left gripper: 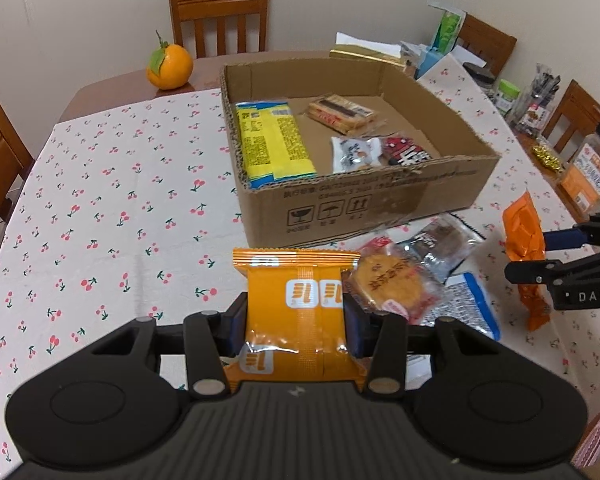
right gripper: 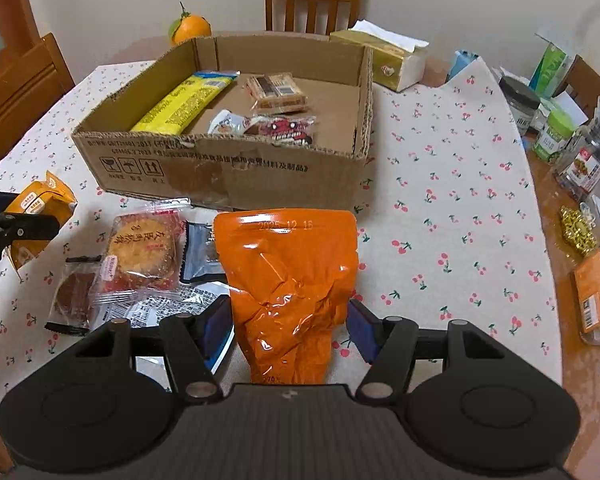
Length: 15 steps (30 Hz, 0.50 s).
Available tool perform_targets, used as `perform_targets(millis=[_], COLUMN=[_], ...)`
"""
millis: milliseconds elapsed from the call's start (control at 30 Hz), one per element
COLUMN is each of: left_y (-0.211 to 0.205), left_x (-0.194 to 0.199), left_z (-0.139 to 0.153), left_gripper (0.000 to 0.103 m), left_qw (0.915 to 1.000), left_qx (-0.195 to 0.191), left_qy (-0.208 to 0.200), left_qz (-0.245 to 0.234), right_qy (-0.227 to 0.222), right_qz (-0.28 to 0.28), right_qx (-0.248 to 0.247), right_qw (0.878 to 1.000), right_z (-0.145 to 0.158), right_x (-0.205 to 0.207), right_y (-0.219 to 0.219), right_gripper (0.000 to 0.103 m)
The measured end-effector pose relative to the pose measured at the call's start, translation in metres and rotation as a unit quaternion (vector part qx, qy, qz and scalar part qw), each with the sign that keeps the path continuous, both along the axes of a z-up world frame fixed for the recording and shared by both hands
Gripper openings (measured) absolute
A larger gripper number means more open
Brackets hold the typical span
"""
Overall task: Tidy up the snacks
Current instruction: 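Lift both packs over the box and release them inside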
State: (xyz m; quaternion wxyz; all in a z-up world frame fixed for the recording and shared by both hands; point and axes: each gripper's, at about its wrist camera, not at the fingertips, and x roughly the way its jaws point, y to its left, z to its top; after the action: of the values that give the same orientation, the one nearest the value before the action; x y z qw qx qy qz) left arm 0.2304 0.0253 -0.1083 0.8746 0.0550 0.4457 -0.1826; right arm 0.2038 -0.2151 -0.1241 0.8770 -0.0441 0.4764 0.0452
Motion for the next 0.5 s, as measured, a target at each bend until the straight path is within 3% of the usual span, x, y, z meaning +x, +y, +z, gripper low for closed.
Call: perform_targets(millis=[500], left_y=[0.001], left_x=[-0.015], left_z=[0.018], left_gripper=[0.046], left_qw=[0.9999], left_qx=[-0.014], left_qy=[-0.001], left_qz=[-0.006], right_qy=[-0.051], right_qz=[0.057], right_qx=[-0.022], right_qw=[0.997], right_z=[0.064], right_x=[0.008], right_y=[0.010], right_gripper=[0.067])
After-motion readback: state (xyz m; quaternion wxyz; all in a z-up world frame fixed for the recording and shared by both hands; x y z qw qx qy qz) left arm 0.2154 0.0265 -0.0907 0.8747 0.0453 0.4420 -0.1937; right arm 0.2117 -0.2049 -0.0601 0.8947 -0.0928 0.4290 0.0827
